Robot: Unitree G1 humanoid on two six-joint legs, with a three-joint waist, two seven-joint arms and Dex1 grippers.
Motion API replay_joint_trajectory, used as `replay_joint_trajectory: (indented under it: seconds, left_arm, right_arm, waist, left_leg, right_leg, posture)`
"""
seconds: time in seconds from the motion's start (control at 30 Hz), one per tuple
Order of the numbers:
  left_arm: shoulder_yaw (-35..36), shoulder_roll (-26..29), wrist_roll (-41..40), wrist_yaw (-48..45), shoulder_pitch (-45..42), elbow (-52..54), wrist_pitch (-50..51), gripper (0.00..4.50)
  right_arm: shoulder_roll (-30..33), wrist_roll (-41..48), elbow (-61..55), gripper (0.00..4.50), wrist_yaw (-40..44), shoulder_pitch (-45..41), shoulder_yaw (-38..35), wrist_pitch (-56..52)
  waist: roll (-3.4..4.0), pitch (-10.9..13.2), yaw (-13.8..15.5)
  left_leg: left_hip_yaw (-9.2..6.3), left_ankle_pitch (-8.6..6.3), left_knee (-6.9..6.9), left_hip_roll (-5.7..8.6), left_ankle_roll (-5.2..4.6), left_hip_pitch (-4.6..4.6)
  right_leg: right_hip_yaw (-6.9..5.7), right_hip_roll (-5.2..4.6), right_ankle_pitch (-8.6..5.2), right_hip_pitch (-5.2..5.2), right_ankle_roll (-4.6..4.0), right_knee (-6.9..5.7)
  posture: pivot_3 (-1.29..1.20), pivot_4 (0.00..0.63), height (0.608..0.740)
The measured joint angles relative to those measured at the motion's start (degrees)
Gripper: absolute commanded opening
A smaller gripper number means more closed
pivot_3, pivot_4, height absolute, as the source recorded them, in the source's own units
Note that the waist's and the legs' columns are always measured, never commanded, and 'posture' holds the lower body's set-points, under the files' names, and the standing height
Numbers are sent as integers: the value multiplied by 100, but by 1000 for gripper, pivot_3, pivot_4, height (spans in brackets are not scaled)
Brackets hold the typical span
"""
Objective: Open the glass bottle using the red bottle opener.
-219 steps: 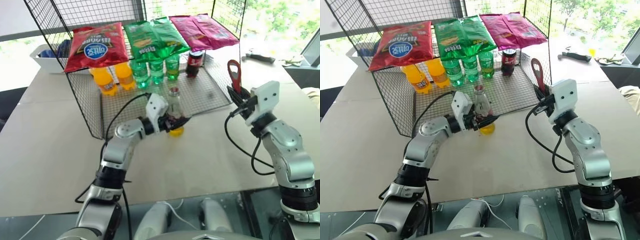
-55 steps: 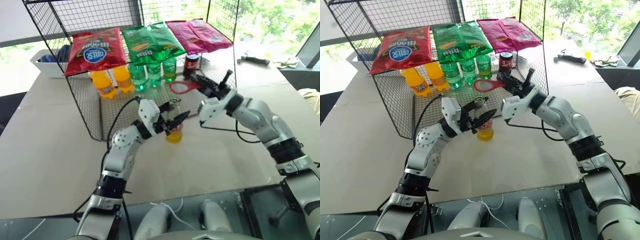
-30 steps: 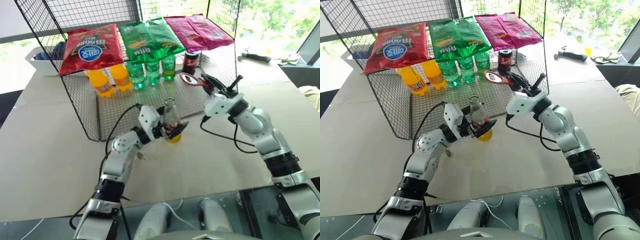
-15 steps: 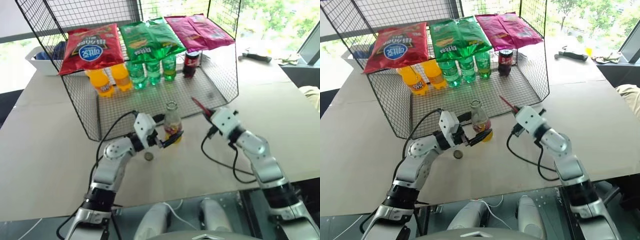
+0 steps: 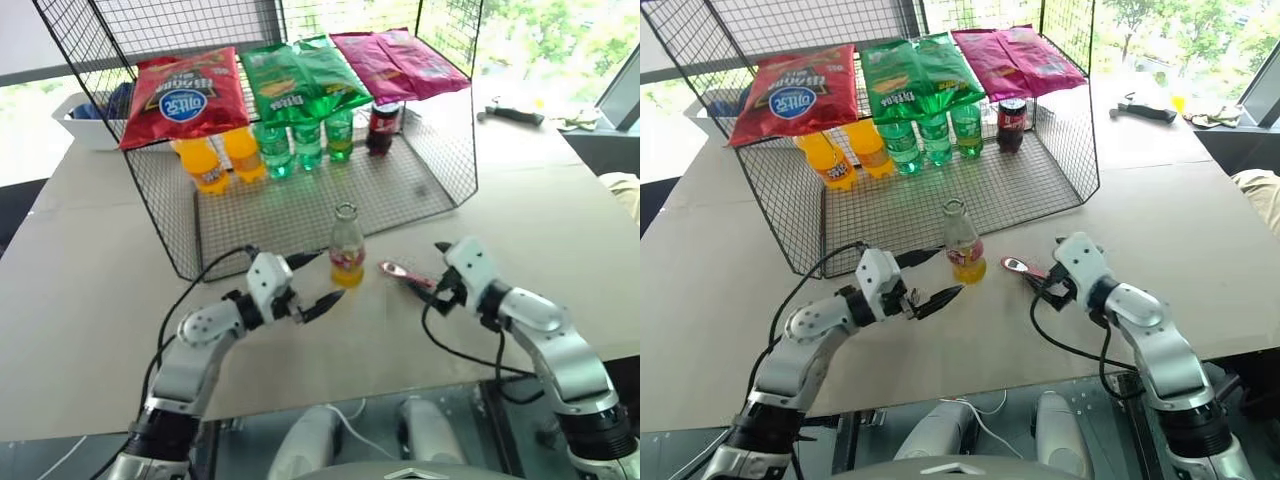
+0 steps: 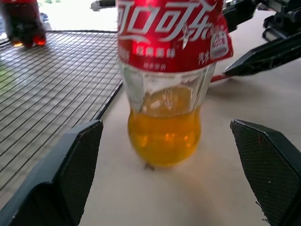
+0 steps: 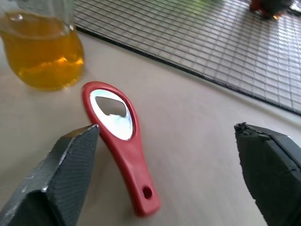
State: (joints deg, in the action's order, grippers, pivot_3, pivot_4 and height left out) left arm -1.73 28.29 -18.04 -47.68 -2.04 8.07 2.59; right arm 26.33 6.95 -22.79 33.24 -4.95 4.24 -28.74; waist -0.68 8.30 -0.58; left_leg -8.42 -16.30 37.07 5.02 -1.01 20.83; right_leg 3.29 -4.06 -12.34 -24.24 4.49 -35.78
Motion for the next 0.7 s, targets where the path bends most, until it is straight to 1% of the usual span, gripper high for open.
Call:
replay_joint_trajectory:
  seconds: [0.13, 0.3, 0.37, 0.5, 0.63, 0.7]
  left_arm:
    - [369, 228, -33, 106, 542, 420, 162, 4500]
    - [903, 353, -118, 356, 1343, 807, 284, 4500]
    - [1092, 305, -87, 558, 1670, 945, 271, 4500]
    - [1358, 40, 10, 845, 2566, 1062, 68, 4500]
    - [1480, -94, 80, 963, 2937, 1055, -90, 4500]
    - [1528, -109, 104, 1023, 2988, 1038, -178, 4500]
  right_arm:
    - [121, 298, -130, 4490, 107, 442, -391, 39]
    - [177, 924, -203, 4490, 642, 1140, -824, 572]
    - [200, 1020, -106, 4490, 816, 1361, -948, 933]
    - [216, 1130, 500, 4490, 1206, 1792, -1287, 1909]
    - [228, 1201, 1007, 4490, 1517, 1977, -1493, 2572]
    - [233, 1293, 1215, 4490, 1634, 1980, -1616, 2802]
  waist:
    - [1, 0, 1]
    - [2, 2, -1]
    - [0, 2, 1]
    - [-2, 3, 5]
    - [-3, 5, 28]
    - [0, 7, 34]
  left_leg:
    - [3, -1, -1, -1, -1, -1]
    - [4, -14, -1, -4, -24, -7]
    - [6, -16, 2, -4, -26, -13]
    - [7, -21, 5, -4, -33, -23]
    - [2, -22, 10, -5, -35, -29]
    - [3, -22, 13, -6, -35, -34]
  right_leg:
    - [1, -1, 0, 1, 0, 0]
    - [0, -1, -1, 7, 1, 0]
    - [-1, -2, -1, 17, 1, 1]
    - [-6, -4, -2, 36, 2, 9]
    - [-14, -5, -3, 47, 3, 9]
    - [-13, -5, -4, 53, 3, 9]
  posture:
    - [0, 150, 740]
    - [0, 150, 740]
    - [0, 150, 740]
    - [0, 150, 740]
    - [0, 150, 740]
    - [0, 150, 740]
